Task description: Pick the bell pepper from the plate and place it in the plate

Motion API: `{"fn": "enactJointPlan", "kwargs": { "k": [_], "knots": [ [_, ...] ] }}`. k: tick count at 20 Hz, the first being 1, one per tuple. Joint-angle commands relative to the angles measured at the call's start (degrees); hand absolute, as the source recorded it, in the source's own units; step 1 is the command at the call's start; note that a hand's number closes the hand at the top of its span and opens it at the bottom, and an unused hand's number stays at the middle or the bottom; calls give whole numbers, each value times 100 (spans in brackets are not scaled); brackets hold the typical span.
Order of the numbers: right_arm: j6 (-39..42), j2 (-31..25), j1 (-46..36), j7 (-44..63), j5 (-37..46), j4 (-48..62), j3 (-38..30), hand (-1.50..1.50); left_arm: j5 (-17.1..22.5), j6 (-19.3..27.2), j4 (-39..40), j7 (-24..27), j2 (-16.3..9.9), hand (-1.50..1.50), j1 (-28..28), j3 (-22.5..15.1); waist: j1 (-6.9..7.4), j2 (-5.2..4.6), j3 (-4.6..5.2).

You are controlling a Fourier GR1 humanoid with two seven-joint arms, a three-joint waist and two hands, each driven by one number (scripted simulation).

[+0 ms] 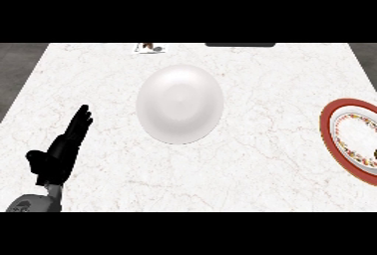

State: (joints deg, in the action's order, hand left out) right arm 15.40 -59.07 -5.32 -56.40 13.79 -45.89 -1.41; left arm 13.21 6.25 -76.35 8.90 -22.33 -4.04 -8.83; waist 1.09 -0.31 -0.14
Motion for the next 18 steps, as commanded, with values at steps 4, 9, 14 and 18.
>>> {"fn": "enactJointPlan", "kwargs": {
  "k": [4, 9, 14, 18],
  "knots": [
    [65, 192, -482, -440, 848, 574, 515, -150, -77, -106, 78, -118, 106, 0, -142, 164, -64, 17, 10],
    [-273, 220, -1298, -786, 1515, 1967, 610, -150, -114, -194, -91, -186, 148, 0, 28, 239, 16, 1, 1],
    [-727, 205, -1800, -748, 2080, 2582, 742, -150, -197, -381, 257, -162, 148, 0, -279, 369, 5, -10, 0],
    [-787, 450, -1817, -707, 2325, 2602, 853, -150, -324, -323, 159, -143, 296, 0, -185, 399, -28, 7, 4]
  ]
}}
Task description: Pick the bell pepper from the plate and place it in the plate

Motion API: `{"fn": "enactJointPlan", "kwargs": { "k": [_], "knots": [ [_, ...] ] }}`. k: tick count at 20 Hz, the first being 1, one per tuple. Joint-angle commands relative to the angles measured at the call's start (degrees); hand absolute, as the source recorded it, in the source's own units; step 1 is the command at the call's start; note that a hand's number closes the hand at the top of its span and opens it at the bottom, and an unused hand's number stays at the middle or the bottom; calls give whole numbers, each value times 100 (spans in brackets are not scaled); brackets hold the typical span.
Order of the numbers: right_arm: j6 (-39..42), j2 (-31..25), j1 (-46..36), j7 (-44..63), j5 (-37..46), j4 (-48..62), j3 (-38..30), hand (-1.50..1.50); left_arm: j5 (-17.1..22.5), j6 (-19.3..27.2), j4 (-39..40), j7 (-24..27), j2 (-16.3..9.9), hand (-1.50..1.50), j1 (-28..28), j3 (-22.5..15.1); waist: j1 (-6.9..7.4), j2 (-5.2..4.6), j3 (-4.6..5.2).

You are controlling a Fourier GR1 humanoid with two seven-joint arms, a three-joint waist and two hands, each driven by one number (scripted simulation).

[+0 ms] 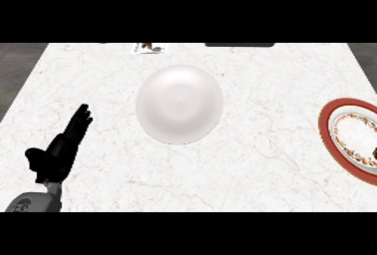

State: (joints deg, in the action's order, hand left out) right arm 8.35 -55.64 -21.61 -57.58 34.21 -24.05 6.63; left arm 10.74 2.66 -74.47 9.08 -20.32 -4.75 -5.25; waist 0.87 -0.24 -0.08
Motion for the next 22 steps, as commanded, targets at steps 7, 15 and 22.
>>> {"fn": "enactJointPlan", "kwargs": {
  "k": [7, 15, 22],
  "knots": [
    [-694, 607, -717, -176, 742, 1045, 90, -150, -298, 282, -347, -447, 356, 0, -114, -2, 26, -7, -7],
    [-1002, 940, -1061, 129, 966, 1466, 2, -150, -189, -353, -108, -90, 135, 0, -3, 325, 10, -3, -1],
    [-1159, 1129, -971, -592, 1218, 1738, 169, 150, -494, -22, -205, -31, 380, 0, 84, 159, 69, -29, -14]
  ]
}}
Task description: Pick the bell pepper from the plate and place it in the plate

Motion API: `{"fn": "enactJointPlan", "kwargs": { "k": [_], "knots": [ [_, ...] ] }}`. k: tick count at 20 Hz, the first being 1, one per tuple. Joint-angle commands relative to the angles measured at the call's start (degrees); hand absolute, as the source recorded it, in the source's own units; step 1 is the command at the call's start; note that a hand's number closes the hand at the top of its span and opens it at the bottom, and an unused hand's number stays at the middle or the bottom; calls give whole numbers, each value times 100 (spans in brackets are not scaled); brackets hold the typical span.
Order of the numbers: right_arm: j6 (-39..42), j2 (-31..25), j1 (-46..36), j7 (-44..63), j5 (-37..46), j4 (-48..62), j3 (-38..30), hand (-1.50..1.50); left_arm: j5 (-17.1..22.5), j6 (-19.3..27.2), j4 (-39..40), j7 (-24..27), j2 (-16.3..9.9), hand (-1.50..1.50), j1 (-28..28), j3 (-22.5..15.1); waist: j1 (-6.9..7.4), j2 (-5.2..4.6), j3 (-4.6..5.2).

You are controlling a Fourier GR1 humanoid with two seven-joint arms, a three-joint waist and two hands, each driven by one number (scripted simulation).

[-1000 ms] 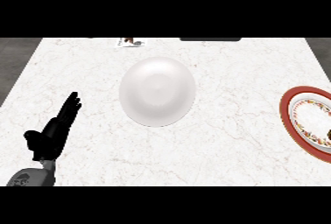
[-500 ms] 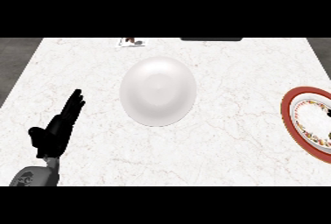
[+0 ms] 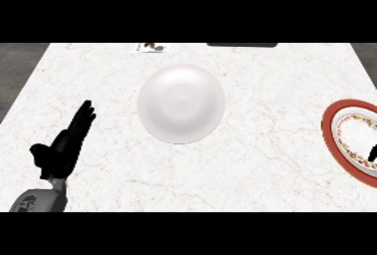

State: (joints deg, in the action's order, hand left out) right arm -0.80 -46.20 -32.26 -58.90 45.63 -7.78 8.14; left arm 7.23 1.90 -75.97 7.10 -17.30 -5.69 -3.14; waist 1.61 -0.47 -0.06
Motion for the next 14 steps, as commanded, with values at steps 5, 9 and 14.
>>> {"fn": "enactJointPlan", "kwargs": {
  "k": [5, 9, 14],
  "knots": [
    [-397, 822, 28, 745, -223, 41, -285, 150, -73, -59, 96, 115, 36, 0, 121, 88, -116, 47, 5],
    [-865, 1354, 532, 2363, -1141, 748, -1218, 150, 34, -3, 113, 101, -121, 0, 255, 296, -499, 166, 45],
    [-2143, 1875, 588, 3096, -1509, 581, -1600, 150, -11, 65, 164, 64, -153, 0, 363, 328, -640, 261, 105]
  ]
}}
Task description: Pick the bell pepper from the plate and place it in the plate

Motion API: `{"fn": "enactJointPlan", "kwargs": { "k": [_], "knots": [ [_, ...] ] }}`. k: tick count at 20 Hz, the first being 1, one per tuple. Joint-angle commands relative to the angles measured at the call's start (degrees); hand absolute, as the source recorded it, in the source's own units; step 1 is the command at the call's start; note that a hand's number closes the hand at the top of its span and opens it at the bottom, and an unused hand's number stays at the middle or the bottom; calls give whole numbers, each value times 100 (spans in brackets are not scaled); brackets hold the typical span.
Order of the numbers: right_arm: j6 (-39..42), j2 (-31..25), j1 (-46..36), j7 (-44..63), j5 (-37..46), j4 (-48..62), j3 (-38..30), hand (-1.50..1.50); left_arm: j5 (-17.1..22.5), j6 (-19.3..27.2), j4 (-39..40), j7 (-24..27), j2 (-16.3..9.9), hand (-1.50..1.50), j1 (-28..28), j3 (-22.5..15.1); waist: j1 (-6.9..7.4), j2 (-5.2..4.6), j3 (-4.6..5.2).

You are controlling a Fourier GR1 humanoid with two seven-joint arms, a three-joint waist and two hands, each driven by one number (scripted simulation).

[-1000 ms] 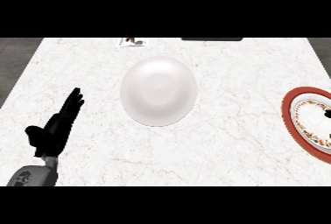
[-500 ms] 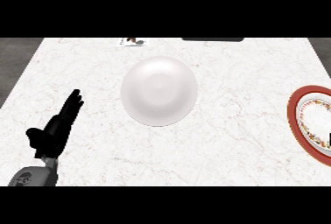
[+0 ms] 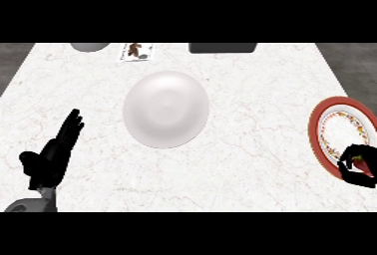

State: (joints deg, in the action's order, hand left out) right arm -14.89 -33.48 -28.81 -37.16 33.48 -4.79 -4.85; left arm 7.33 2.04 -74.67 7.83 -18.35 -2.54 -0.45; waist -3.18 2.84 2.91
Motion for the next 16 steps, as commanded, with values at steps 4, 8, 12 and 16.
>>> {"fn": "enactJointPlan", "kwargs": {
  "k": [4, 8, 12, 16],
  "knots": [
    [-1554, 961, 93, 1057, -391, -41, -410, 150, -22, 34, -11, 23, -23, 0, 135, 29, -145, -7, -181],
    [-1963, 1287, 162, 1110, -349, -191, -371, 150, 11, 12, -46, 61, -80, 0, 243, 94, -124, 36, -173],
    [-2266, 1427, -162, 1247, -357, -530, -395, 150, 11, 11, -26, -10, -83, 0, 191, 88, -168, 81, -163],
    [-2814, 1637, -441, 1344, -272, -921, -348, 150, -2, 31, 1, -80, -83, 0, 159, 83, -207, 123, -166]
  ]
}}
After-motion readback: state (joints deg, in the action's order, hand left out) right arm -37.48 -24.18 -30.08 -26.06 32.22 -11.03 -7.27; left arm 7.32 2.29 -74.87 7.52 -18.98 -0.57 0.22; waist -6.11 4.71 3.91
